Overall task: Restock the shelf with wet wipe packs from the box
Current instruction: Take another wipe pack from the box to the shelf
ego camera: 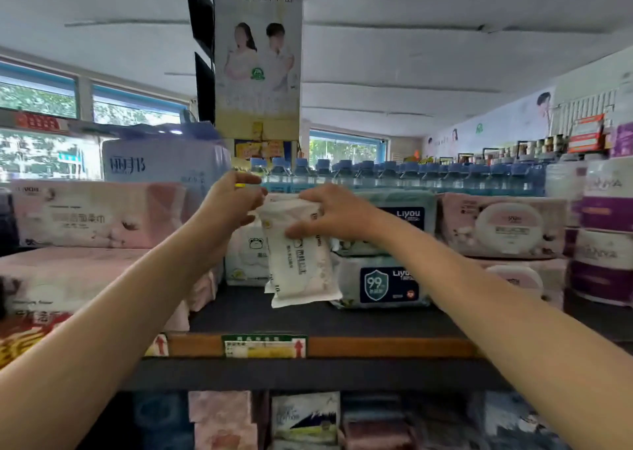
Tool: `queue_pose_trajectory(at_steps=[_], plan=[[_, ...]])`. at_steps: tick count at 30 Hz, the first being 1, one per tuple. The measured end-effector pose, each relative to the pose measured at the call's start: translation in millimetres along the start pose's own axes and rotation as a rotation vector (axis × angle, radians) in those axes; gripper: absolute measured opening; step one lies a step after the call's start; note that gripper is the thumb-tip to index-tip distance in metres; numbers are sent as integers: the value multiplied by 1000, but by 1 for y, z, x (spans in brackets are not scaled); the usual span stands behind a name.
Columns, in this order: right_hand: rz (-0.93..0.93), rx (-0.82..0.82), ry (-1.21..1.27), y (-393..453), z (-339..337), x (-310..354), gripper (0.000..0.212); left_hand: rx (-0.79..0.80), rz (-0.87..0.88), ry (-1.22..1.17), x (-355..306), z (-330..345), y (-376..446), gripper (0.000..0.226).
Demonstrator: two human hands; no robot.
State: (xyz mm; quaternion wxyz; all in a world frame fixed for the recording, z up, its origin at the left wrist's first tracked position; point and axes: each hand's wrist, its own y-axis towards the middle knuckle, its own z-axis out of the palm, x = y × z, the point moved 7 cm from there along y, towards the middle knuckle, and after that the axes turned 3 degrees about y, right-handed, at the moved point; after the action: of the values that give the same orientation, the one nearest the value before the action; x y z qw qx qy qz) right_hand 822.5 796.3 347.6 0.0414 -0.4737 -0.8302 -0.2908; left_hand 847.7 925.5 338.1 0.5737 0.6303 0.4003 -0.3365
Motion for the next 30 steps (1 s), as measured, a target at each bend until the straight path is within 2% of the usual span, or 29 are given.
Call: queue_pose_trajectory(at_steps=[5, 8, 9, 11, 13, 16, 19, 21, 23, 25, 26, 30], plan=[[89, 32, 4, 57, 52, -14, 45, -12, -65, 385, 37, -15, 15, 36], [125, 63, -24, 88, 78, -30, 29, 12, -90, 665, 54, -19, 17, 32], [127, 67, -27, 96, 86, -35, 27, 59, -94, 760, 60, -18, 19, 33], [116, 104, -99, 110, 104, -44, 43, 199, -94, 1040, 73, -10, 21, 36], [84, 156, -298, 118, 119, -50, 61, 349, -85, 1319, 89, 1, 21, 37], [-10, 108, -604, 125, 123, -49, 62, 485, -142, 1497, 116, 13, 26, 41], [-53, 51, -688, 120, 113, -46, 68, 416, -161, 1556, 123, 11, 35, 42], [-60, 40, -730, 114, 101, -41, 65, 346, -63, 1603, 112, 16, 38, 39], [-53, 40, -721, 103, 84, -33, 49, 277, 70, 1599, 89, 24, 36, 36], [-18, 39, -644, 84, 68, -22, 24, 222, 189, 1539, 67, 30, 28, 35], [-3, 29, -622, 71, 61, -16, 18, 195, 252, 1496, 56, 33, 22, 34], [65, -62, -601, -1, 27, 2, 25, 157, 492, 1241, 17, 56, -19, 26]])
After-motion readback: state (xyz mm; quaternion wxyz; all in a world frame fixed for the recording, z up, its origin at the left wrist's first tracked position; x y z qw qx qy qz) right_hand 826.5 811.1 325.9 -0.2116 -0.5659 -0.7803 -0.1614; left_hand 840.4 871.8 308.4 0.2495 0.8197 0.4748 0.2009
